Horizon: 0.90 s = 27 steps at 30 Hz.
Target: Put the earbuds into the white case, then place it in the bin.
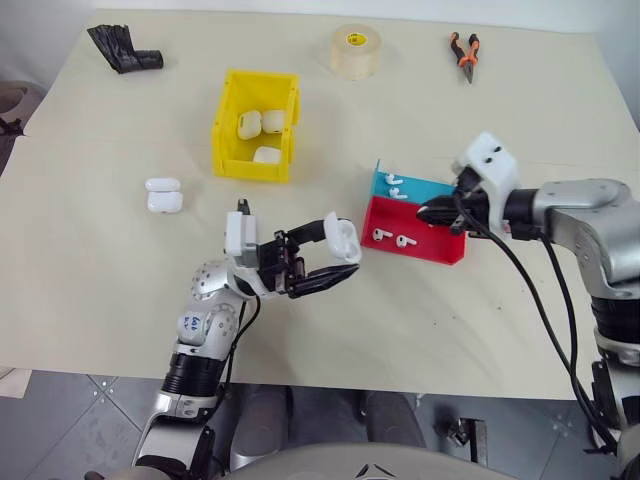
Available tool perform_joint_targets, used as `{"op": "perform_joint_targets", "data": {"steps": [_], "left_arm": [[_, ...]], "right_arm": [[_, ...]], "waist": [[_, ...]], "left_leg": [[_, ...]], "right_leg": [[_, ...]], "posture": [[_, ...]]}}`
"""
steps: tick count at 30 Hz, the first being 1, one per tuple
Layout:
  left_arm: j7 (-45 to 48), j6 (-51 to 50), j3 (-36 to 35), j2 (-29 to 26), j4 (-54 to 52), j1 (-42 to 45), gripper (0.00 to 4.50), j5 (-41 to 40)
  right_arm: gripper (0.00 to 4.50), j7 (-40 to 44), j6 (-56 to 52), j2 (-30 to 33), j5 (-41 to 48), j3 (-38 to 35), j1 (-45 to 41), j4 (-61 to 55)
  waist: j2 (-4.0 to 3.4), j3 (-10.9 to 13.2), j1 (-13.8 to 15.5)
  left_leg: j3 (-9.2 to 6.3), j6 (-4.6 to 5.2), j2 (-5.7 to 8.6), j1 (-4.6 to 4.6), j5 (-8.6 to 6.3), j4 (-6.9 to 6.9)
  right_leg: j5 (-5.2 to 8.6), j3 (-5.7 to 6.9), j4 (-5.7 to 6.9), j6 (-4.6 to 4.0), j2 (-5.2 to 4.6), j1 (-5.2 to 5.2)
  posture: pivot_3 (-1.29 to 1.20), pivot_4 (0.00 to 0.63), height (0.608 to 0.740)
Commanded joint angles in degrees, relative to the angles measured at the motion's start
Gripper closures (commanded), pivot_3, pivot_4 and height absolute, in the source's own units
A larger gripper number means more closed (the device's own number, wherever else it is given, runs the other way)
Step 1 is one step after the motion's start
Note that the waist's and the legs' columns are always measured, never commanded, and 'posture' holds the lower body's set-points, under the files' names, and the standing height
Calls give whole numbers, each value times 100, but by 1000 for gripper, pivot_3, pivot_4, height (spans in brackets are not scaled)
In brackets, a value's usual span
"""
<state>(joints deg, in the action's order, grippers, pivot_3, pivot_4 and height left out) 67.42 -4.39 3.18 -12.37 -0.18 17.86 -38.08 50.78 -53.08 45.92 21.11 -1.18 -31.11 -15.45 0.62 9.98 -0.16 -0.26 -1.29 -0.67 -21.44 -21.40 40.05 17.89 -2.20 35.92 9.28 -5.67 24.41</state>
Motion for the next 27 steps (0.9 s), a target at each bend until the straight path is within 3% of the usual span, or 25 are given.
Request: {"op": "perform_joint_targets", "data": {"steps": [1, 5, 13, 21, 27], "left_arm": [[63, -242, -82, -97, -386, 11, 1701, -232], [72, -589, -88, -199, -556, -6, 1701, -386], [130, -1222, -169, -403, -740, 106, 1701, -668], [127, -1757, -186, -471, -967, 223, 1701, -971], [73, -1937, -237, -430, -1088, 282, 1701, -1095]], "right_arm": [[4000, 286, 1205, -533, 735, -1022, 640, -658], [4000, -65, 1937, -1729, 1620, -1636, 1185, -1181], [4000, -560, 2936, -3172, 1973, -833, 1604, -1940], [4000, -129, 4194, -3343, 1360, 124, 2135, -1862], [4000, 110, 5102, -3329, 973, 253, 2080, -1216]], "waist": [[0, 0, 0], [-1, 0, -36], [-6, -2, -140], [-7, -2, -147], [-7, -2, -151]], "left_leg": [[2, 0, 0, 0, 0, 1], [2, -2, -2, 9, 1, 1], [-11, -11, -4, 20, 6, -2], [-17, -12, -2, 23, 6, -3], [-17, -12, -2, 25, 7, -3]], "right_leg": [[0, 2, 1, 0, 1, -1], [0, -5, 7, 0, 2, -4], [0, -1, 14, -3, 5, -11], [1, 4, 13, -5, 5, -15], [1, 4, 13, -5, 7, -17]], "posture": [[0, 150, 740], [0, 150, 740], [0, 150, 740], [0, 150, 740], [0, 150, 740]]}}
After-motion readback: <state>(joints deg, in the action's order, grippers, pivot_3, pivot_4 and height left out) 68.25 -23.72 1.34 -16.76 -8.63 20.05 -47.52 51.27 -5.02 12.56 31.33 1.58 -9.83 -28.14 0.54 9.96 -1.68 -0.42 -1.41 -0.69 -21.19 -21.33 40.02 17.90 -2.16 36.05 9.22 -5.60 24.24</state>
